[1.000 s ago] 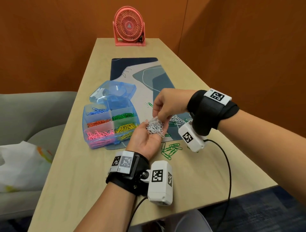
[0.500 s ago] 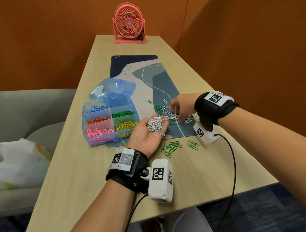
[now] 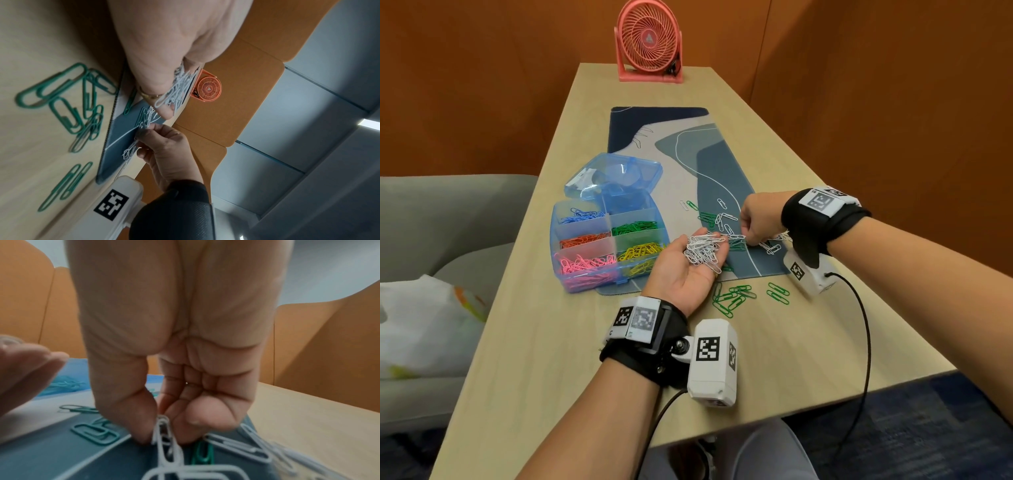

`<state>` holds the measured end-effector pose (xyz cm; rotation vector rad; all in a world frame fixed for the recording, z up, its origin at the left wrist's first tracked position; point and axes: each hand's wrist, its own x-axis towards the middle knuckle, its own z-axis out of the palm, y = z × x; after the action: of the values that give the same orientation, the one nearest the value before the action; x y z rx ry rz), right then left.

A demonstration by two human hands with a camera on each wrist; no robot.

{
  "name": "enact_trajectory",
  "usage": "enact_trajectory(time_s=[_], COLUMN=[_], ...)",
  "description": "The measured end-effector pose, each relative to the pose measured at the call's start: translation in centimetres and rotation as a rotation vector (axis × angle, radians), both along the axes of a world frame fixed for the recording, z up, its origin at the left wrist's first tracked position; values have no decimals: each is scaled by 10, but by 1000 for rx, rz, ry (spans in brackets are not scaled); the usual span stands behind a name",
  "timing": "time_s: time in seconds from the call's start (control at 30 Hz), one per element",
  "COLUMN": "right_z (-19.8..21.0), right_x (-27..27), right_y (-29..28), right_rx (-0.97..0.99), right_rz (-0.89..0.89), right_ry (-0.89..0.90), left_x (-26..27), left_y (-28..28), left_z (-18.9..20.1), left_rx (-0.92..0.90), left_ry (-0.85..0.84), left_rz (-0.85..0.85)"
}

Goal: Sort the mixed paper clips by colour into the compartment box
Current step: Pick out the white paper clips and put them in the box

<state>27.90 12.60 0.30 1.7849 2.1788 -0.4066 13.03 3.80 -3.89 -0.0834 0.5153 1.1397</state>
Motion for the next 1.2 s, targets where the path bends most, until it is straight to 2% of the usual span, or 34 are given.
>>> enact_trajectory(time_s=[0.23, 0.5, 0.77, 1.1, 1.2], right_z=[1, 3, 3, 0, 12], right_x=[0, 7, 5, 9, 10], right_y=[-4, -5, -10, -16, -20], right_rx=[24, -95, -36, -48, -5], right_rz=[-17, -110, -110, -130, -127], right_ry=[65, 204, 157, 282, 353], left_x=[0, 0, -1, -1, -1], left_y=[1, 0, 0, 0, 0], left_z=[0, -1, -1, -1, -2], left_rx=[4, 9, 7, 6, 6], left_ry=[1, 0, -7, -6, -1], left_rz=[-2, 0, 0, 2, -4])
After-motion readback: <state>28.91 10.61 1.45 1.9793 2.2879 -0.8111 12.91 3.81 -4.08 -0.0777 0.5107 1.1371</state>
